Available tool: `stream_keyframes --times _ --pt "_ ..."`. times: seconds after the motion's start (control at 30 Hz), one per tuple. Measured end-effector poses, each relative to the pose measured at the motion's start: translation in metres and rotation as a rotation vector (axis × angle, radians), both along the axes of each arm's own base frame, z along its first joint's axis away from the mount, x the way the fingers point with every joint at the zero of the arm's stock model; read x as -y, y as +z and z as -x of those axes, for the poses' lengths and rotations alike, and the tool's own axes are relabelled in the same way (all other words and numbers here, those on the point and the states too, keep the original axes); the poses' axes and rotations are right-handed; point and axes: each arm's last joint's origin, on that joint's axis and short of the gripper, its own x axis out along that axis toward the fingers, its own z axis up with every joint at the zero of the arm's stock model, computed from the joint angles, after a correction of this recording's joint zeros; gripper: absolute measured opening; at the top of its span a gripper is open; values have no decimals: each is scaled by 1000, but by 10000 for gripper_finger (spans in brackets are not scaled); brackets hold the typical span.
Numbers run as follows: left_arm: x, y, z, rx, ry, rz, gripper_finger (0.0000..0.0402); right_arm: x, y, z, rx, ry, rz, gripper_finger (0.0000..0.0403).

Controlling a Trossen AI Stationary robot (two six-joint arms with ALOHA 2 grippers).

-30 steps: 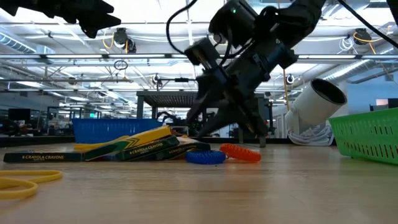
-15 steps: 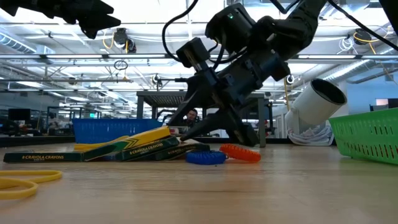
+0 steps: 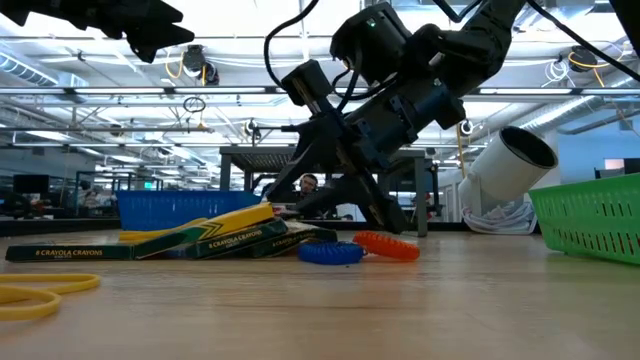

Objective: Pick & Place Office Desk Supplies
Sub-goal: Put the yellow crayon box into the blue bin

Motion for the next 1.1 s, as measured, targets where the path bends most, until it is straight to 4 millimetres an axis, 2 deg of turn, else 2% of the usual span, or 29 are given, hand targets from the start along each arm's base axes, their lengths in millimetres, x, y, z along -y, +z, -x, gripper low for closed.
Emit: stream_keyframes --times 0.27,0.87,1.1 --pt "0 0 0 0 0 0 214 -1 1 -1 19 16 20 7" --pt "0 0 0 1 3 16 214 -8 9 -4 127 67 64 1" --pt "0 0 0 1 2 17 214 -8 24 1 137 82 128 0"
